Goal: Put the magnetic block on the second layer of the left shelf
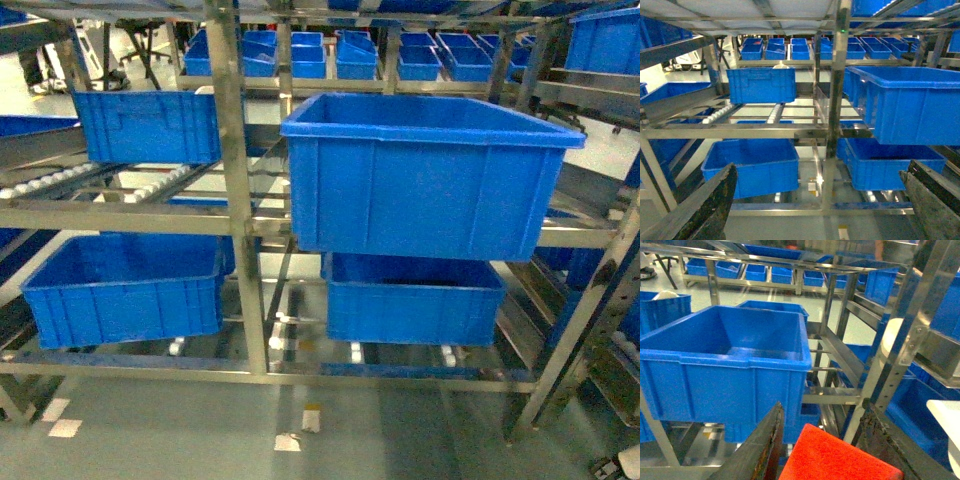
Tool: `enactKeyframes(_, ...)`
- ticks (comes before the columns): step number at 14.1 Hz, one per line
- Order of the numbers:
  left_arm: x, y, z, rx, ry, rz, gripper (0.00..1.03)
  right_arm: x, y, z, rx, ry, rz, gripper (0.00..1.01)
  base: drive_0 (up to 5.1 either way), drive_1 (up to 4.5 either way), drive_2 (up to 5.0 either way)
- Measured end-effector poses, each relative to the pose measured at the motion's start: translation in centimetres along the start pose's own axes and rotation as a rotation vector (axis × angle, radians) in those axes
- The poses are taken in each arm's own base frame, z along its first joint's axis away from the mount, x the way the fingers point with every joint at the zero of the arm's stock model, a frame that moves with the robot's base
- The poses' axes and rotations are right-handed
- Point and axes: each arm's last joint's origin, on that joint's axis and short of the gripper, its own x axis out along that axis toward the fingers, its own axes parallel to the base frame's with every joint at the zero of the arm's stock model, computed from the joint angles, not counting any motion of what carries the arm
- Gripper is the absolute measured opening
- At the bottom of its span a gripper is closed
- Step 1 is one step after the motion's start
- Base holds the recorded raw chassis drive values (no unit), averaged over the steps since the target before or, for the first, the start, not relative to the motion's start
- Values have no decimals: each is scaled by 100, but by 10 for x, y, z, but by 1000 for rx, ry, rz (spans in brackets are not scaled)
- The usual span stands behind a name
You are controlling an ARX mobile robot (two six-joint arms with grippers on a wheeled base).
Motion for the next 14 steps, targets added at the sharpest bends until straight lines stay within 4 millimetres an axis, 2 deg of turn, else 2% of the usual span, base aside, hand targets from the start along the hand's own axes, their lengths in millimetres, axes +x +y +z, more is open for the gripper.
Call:
enactKeyframes(3, 0, 0, 0, 0, 5, 7, 98, 0, 1, 1, 0, -5, 8, 43, -499, 247, 247)
enactKeyframes(14, 0, 0, 0, 0, 1, 2, 98, -1, 1, 1, 1, -6, 5, 43, -7, 401, -415)
